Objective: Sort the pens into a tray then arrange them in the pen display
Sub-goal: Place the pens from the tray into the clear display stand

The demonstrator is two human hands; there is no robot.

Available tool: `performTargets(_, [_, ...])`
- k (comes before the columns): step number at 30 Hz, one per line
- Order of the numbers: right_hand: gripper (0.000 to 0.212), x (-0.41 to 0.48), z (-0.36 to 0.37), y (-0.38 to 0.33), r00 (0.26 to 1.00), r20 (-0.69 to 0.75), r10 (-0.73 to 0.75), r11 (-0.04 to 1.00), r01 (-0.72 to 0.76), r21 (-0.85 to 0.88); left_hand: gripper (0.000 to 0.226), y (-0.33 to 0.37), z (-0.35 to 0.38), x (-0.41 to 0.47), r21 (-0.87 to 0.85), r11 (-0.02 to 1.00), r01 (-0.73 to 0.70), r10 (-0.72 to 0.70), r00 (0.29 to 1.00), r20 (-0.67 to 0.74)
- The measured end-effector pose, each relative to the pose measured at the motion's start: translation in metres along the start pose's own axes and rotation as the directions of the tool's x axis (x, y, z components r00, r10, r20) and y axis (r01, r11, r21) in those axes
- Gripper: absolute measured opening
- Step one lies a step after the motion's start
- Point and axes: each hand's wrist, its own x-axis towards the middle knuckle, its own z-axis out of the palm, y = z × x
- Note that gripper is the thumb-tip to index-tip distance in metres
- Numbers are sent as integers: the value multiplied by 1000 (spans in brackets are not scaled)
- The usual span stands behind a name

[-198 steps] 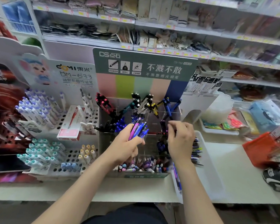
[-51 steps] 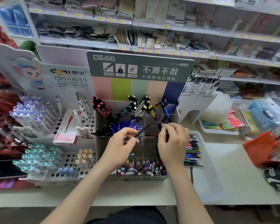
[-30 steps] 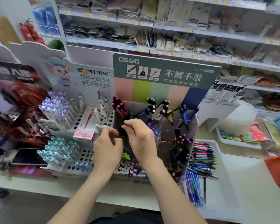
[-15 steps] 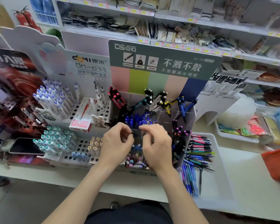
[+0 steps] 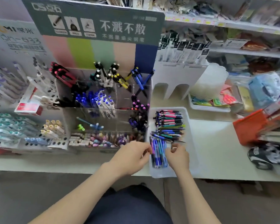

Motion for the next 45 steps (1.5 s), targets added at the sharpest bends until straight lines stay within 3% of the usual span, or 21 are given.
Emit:
performTargets(3, [44,12,14,22,993,116,-6,988,24,-150,32,5,38,10,111,988,104,-115,989,95])
performTargets(7, [95,22,38,30,979,202,30,938,42,-344,43,8,73,16,181,960,212,-231,968,96])
performTargets(17, [115,40,60,28,987,157,37,867,46,-497,36,4,94,20,195,920,339,-349,937,15])
performTargets(19, [106,39,57,28,989,132,69,881,1,-473,33,3,97,21,198,914,353,-360,933,1])
performTargets(24, [63,40,47,35,990,137,24,868,48,-495,28,7,102,24,198,904,380,-385,923,-10])
performTargets(28, [51,48,25,29,972,225,63,831,74,-552,26,11,101,28,216,894,392,-397,918,-21])
performTargets(33, [20,62,-10,22,920,363,147,842,76,-534,25,17,100,32,240,888,392,-406,914,6])
performTargets(37, [15,70,-36,19,860,469,199,912,13,-410,24,24,97,36,258,877,406,-424,905,19])
performTargets(41, [29,70,-53,21,830,529,176,969,-51,-243,24,30,95,40,243,881,406,-426,904,32])
performTargets(45, [21,58,-69,19,845,533,54,997,-15,-76,26,40,89,48,19,920,392,-392,920,-9])
